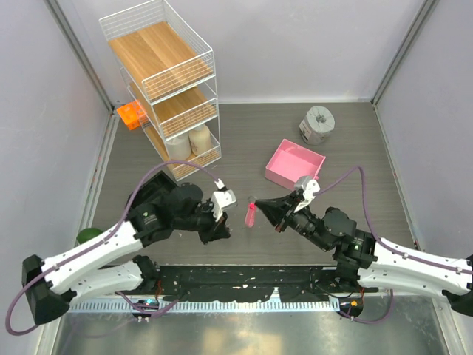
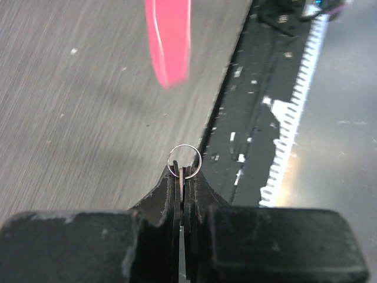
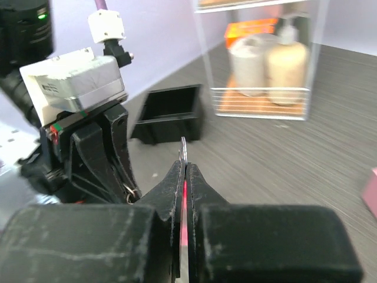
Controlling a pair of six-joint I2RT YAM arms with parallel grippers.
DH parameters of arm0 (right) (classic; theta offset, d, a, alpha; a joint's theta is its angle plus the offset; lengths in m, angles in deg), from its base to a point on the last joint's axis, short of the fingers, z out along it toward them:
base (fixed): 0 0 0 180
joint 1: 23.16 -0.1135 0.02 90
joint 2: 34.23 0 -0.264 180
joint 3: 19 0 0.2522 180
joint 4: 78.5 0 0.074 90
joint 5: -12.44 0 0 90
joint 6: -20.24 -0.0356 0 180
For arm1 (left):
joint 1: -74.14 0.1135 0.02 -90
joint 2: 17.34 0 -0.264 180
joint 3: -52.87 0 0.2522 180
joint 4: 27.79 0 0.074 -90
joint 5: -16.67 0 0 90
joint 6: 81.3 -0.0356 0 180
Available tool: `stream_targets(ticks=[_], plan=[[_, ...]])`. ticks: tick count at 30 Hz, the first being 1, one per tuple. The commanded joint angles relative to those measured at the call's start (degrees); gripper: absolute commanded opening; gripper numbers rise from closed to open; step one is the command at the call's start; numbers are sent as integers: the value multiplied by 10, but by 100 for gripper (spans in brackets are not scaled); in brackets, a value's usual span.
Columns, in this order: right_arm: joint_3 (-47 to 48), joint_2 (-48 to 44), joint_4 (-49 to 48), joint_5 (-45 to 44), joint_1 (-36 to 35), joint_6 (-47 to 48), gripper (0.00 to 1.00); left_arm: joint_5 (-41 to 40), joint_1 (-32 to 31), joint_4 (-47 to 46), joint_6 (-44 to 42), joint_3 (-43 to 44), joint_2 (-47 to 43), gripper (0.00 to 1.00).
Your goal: Remove the keys from the keyring
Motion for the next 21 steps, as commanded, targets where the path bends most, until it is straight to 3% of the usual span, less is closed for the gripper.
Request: stream_targets(ticks=[1, 4, 6, 9, 12, 18, 20, 21], plan=[[13, -30, 89, -188, 2, -24, 5, -132, 8, 18, 87, 66, 91, 0], [1, -23, 94, -200, 23, -29, 5, -163, 18, 32, 106, 105, 174, 0], [11, 5, 109, -181, 75, -41, 5, -194, 26, 30, 116, 128, 221, 0], [30, 60, 125, -70, 152, -63, 5, -233, 43, 9, 125, 148, 274, 0], [56, 134, 112, -14, 213, -78, 5, -280, 60, -12, 126, 161, 302, 2], [135, 266, 74, 36, 251, -77, 5, -319, 83, -37, 115, 192, 346, 3], [153, 295, 63, 48, 262, -85, 5, -328, 86, -41, 114, 198, 358, 10], [158, 306, 58, 60, 268, -87, 26, -335, 87, -42, 115, 199, 359, 20]])
